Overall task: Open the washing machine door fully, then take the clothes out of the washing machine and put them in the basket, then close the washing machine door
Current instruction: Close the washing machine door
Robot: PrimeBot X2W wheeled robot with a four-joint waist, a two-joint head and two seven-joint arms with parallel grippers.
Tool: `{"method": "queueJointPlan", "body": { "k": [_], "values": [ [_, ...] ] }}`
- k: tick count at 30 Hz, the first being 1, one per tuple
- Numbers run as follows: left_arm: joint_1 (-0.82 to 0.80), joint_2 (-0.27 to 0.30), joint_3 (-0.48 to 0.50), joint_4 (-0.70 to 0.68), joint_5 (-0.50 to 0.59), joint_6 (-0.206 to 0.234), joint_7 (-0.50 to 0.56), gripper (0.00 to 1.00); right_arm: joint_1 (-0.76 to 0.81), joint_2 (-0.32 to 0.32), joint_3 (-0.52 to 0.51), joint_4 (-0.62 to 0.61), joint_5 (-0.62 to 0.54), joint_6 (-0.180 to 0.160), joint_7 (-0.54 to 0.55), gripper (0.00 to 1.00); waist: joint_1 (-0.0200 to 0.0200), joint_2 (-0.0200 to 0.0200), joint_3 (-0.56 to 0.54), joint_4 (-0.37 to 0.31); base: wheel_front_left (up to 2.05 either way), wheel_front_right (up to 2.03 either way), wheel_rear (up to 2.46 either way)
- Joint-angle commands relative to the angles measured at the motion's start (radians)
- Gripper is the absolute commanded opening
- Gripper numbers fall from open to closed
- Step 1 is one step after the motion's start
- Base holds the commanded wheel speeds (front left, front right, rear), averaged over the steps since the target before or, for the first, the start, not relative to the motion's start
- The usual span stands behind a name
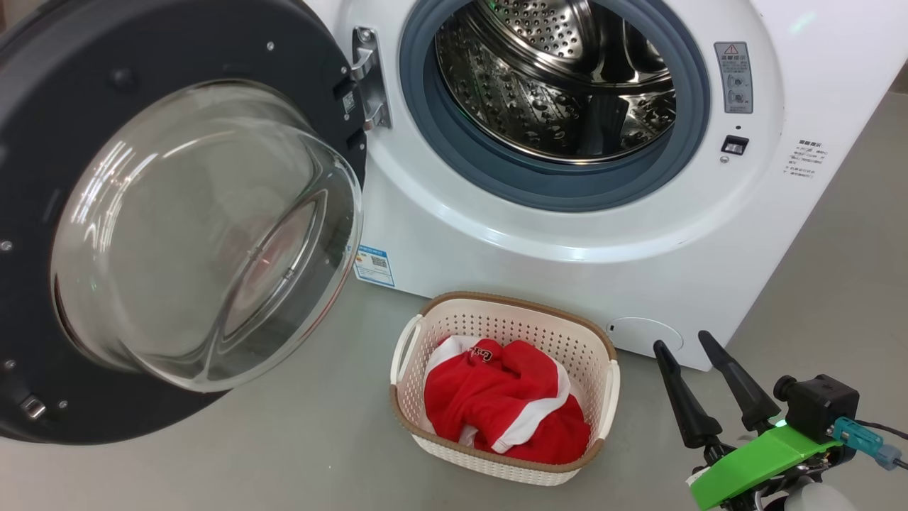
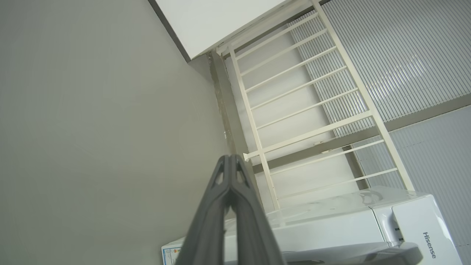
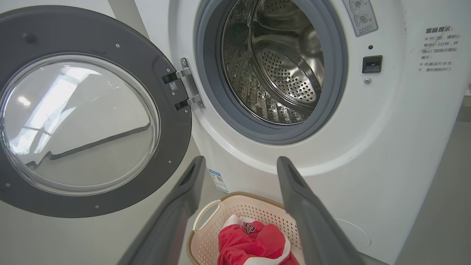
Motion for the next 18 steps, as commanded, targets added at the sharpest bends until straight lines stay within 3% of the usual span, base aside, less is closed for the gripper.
{"method": "queueJointPlan", "body": {
  "k": [1,18],
  "values": [
    [-0.033,0.072,0.004,-0.016,0.003,-0.011,0.011,0.0,-0.025,-0.012,0.015,-0.023,-0.002,0.003,-0.012,1.0,0.0,-0.0001,0.0,-0.001,0.0,0.0,0.0],
    [-0.011,0.063,-0.064,0.051,-0.018,-0.052,0.225,0.0,-0.015,-0.002,0.003,-0.027,-0.008,0.003,-0.012,1.0,0.0,-0.0001,-0.003,-0.004,0.0,0.0,0.0]
  ]
}}
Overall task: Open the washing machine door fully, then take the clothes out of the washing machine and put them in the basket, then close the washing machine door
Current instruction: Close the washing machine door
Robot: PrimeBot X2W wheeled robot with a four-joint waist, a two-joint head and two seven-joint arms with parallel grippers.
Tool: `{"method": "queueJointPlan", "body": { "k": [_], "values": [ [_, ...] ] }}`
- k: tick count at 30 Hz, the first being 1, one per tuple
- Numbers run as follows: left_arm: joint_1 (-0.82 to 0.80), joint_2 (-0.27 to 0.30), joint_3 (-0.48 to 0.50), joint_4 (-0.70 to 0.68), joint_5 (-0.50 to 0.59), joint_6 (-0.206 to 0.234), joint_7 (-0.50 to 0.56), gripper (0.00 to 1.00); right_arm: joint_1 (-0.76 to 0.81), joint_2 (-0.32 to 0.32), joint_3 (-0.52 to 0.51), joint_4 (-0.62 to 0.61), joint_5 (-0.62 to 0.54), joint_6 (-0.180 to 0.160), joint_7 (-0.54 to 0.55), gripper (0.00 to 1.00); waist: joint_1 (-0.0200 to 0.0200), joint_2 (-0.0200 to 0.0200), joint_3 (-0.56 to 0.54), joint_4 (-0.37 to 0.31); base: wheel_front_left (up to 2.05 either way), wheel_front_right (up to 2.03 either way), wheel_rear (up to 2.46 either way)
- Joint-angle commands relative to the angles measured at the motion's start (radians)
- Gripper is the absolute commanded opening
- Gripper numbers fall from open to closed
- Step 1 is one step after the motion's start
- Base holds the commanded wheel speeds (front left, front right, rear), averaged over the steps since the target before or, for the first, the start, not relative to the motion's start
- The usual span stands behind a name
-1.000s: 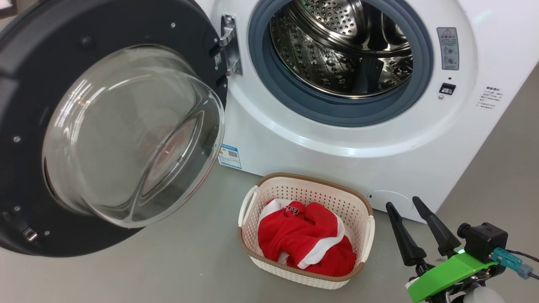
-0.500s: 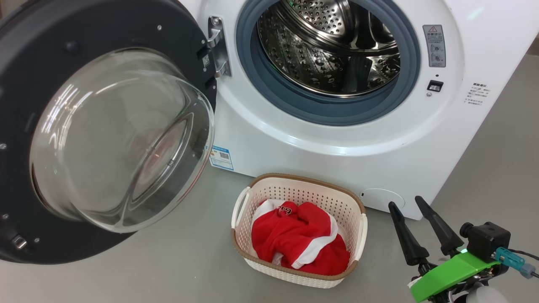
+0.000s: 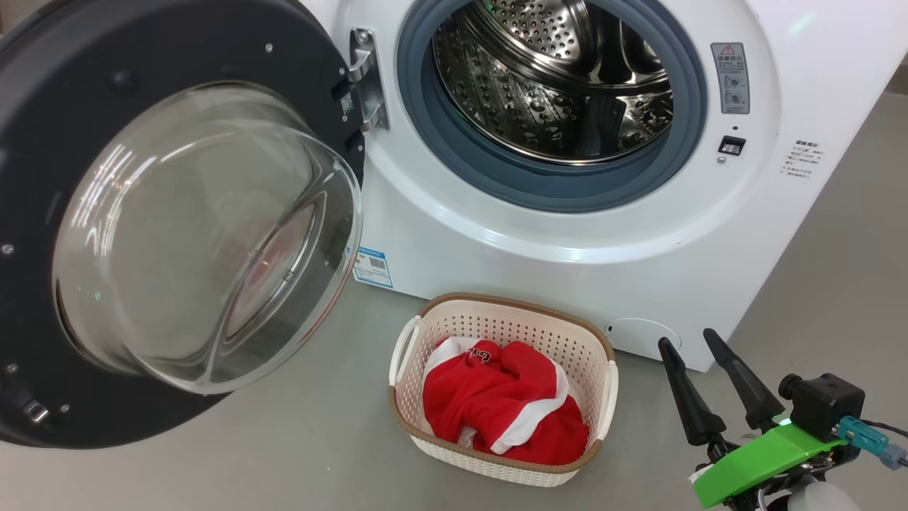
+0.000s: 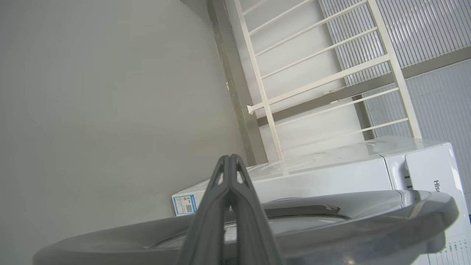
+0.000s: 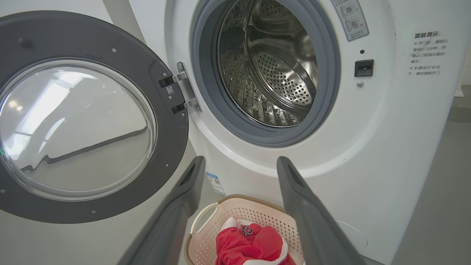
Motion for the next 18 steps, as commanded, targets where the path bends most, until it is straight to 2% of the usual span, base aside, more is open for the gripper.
{"method": "queueJointPlan", "body": {
  "k": [1,8,12,18],
  "values": [
    [0.001,0.055,0.004,-0.031,-0.02,-0.016,0.04,0.0,-0.014,-0.005,0.017,-0.025,-0.008,0.003,-0.012,1.0,-0.0001,0.0,-0.003,0.001,0.0,0.0,0.0],
    [0.044,0.053,-0.027,-0.08,-0.046,-0.032,0.201,0.0,-0.005,0.0,0.016,-0.025,-0.008,0.003,-0.012,1.0,-0.0001,0.0,-0.014,0.008,0.0,0.0,0.0],
    [0.064,0.053,-0.033,-0.11,-0.056,-0.034,0.248,0.0,-0.006,-0.001,0.017,-0.021,-0.004,0.003,-0.012,1.0,-0.0001,0.0,-0.019,0.011,0.0,0.0,0.0],
    [0.118,0.028,-0.056,-0.195,-0.097,-0.041,0.389,0.0,0.002,0.005,0.019,-0.02,-0.004,0.003,-0.012,1.0,-0.0001,0.0,-0.029,0.018,0.0,0.0,0.0]
  ]
}}
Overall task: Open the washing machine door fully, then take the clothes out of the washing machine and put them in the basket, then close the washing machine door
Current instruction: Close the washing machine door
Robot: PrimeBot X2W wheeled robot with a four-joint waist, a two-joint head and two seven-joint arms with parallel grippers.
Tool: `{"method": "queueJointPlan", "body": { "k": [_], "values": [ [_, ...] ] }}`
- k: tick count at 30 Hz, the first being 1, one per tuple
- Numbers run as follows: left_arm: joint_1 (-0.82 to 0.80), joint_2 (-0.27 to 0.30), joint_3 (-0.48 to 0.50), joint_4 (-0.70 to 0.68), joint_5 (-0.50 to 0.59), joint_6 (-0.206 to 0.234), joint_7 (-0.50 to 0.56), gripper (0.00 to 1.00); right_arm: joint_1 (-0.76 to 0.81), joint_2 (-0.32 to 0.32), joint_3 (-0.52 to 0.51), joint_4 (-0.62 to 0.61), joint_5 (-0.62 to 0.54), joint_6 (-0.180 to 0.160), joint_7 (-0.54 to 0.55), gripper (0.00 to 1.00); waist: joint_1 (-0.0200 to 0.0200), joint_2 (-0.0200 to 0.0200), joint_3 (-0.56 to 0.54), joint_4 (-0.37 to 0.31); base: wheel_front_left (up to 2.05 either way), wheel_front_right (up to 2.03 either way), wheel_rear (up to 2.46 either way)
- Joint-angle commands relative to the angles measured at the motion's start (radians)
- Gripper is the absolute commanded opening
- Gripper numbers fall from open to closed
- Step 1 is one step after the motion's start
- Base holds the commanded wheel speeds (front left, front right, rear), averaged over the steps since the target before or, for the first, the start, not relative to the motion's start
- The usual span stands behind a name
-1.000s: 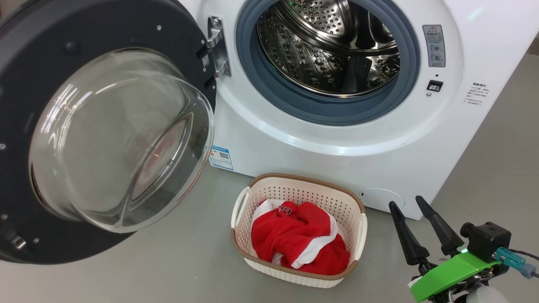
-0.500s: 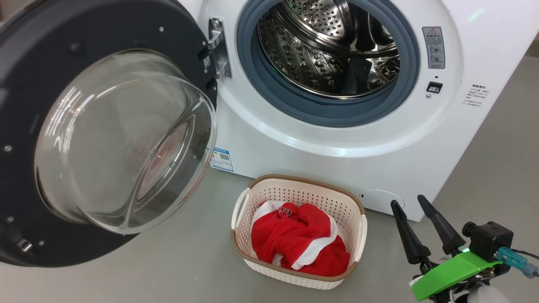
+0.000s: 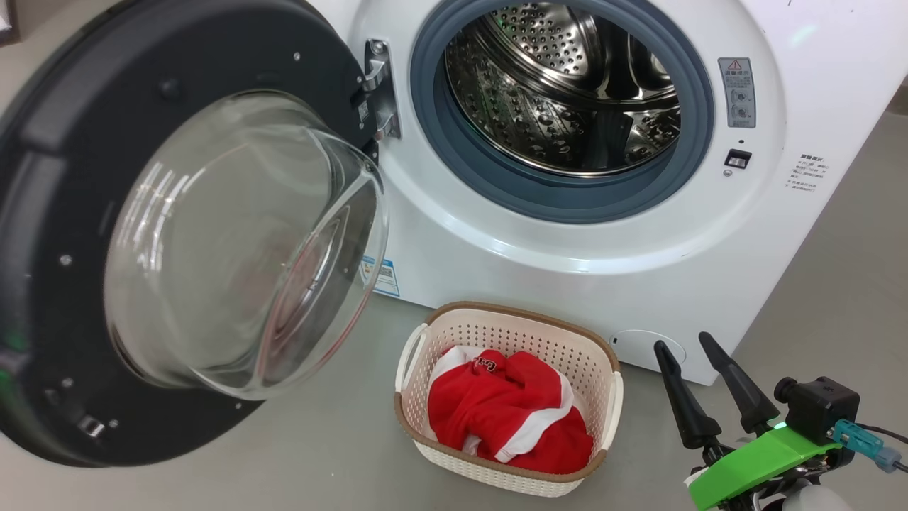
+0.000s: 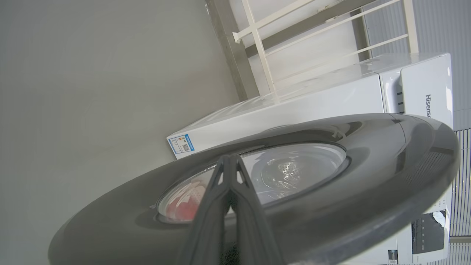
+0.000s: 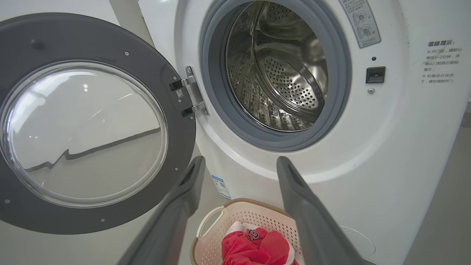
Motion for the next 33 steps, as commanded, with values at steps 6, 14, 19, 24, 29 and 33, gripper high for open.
{"method": "queueJointPlan", "body": {
  "k": [6,14,19,24,29,33],
  "values": [
    [0.07,-0.01,-0.011,-0.16,-0.051,0.005,0.136,0.0,0.001,-0.005,0.026,-0.02,0.0,0.003,-0.012,1.0,0.0,0.0,-0.009,0.004,0.0,0.0,0.0],
    [0.168,-0.061,-0.019,-0.367,-0.119,0.074,0.278,0.0,0.002,-0.003,0.03,-0.02,0.0,0.003,-0.012,1.0,0.0,0.0,-0.013,-0.005,0.0,0.0,0.0],
    [0.216,-0.092,-0.034,-0.481,-0.144,0.104,0.33,0.0,-0.004,-0.01,0.031,-0.016,0.008,0.003,-0.012,1.0,0.0,0.0,-0.012,-0.013,0.0,0.0,0.0],
    [0.257,-0.124,-0.048,-0.58,-0.177,0.135,0.384,0.0,-0.001,-0.006,0.028,-0.018,0.006,0.003,-0.012,1.0,0.0,0.0,-0.01,-0.023,0.0,0.0,0.0],
    [0.279,-0.136,-0.065,-0.643,-0.188,0.155,0.418,0.0,-0.001,-0.002,0.026,-0.018,0.005,0.003,-0.012,1.0,0.0,0.0,-0.009,-0.034,0.0,0.0,0.0],
    [0.293,-0.169,-0.077,-0.683,-0.201,0.169,0.423,0.0,-0.006,0.0,0.026,-0.015,0.007,0.003,-0.012,1.0,0.0,0.0,-0.01,-0.044,0.0,0.0,0.0]
  ]
}}
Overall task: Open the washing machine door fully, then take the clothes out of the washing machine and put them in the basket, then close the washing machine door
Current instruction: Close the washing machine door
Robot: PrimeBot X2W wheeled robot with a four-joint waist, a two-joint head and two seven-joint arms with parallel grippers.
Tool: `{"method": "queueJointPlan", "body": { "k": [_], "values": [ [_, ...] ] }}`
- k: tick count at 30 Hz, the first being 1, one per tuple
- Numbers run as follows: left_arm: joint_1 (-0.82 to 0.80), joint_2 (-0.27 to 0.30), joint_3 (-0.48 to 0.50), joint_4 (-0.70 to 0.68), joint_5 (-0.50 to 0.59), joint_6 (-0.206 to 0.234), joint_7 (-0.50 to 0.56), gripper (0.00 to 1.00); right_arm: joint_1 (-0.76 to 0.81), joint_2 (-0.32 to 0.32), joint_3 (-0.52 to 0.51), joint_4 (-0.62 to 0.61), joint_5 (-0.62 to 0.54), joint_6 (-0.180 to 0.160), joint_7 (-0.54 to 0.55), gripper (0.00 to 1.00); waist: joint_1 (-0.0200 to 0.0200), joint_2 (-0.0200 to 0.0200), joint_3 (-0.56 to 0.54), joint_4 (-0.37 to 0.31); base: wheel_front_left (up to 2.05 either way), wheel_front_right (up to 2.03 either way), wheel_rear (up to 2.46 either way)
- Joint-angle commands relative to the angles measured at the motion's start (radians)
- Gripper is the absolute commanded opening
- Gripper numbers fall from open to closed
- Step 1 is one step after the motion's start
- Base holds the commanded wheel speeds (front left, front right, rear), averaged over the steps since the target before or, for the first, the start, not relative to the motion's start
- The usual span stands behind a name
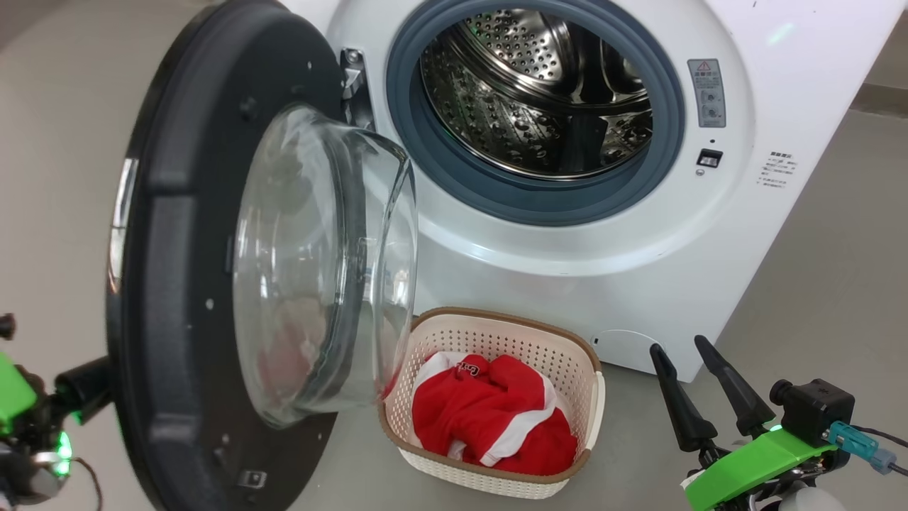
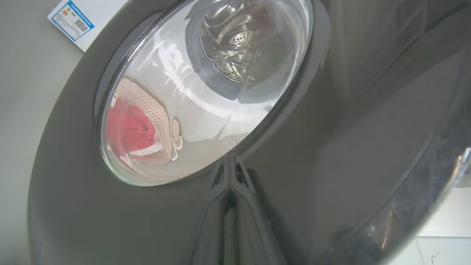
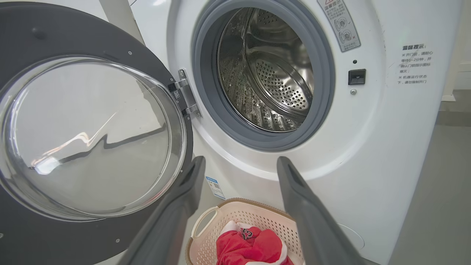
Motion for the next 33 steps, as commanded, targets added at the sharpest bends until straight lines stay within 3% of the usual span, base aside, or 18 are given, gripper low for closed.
{"method": "queueJointPlan", "body": {
  "k": [1,33],
  "values": [
    [-0.005,0.016,0.016,-0.051,-0.019,0.008,0.015,0.0,-0.009,-0.004,0.019,-0.021,0.005,0.003,-0.012,1.0,0.0,0.0,-0.001,-0.007,0.0,0.0,0.0],
    [0.012,-0.057,-0.044,-0.132,-0.021,0.006,0.018,0.0,-0.004,-0.001,0.014,-0.022,0.005,0.003,-0.012,1.0,0.0,0.0,-0.013,-0.131,0.0,0.0,0.0]
  ]
}}
